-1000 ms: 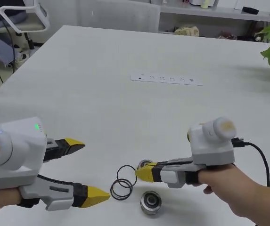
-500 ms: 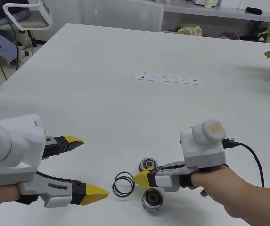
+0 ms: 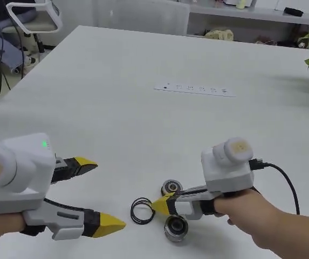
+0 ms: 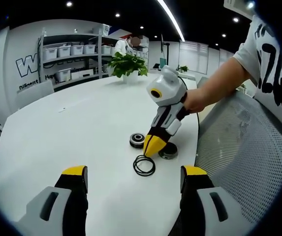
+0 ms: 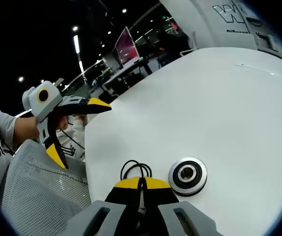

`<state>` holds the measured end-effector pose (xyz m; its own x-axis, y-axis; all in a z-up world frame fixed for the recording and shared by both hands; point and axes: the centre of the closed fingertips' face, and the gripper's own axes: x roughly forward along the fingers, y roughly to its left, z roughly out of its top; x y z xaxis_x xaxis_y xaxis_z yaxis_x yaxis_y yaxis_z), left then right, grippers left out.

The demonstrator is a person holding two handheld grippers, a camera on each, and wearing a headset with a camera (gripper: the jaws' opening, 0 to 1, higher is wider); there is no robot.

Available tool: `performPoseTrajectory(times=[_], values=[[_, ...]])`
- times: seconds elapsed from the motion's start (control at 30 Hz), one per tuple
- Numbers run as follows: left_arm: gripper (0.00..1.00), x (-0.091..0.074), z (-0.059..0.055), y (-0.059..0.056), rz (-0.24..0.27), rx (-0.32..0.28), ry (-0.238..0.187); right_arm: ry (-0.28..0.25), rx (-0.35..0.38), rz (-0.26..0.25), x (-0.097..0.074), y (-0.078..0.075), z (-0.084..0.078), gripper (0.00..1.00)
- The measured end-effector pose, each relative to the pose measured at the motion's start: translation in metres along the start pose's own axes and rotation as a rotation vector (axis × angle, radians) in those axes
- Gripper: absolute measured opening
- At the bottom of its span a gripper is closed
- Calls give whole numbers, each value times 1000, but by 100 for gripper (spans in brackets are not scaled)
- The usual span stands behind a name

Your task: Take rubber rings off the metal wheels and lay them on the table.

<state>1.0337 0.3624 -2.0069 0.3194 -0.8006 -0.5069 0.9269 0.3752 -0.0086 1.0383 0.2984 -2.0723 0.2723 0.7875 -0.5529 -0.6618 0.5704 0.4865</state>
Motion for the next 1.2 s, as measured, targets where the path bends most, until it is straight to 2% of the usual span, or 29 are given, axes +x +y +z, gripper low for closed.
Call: performPoseTrajectory(times=[0.63,1.2], values=[[75,1,-2,0,-6,-2,12,8,-20,-15,1,-2,-1,0],[74,4,-1,-2,-20,1,22,-21,-47,0,-4,4,6,5]])
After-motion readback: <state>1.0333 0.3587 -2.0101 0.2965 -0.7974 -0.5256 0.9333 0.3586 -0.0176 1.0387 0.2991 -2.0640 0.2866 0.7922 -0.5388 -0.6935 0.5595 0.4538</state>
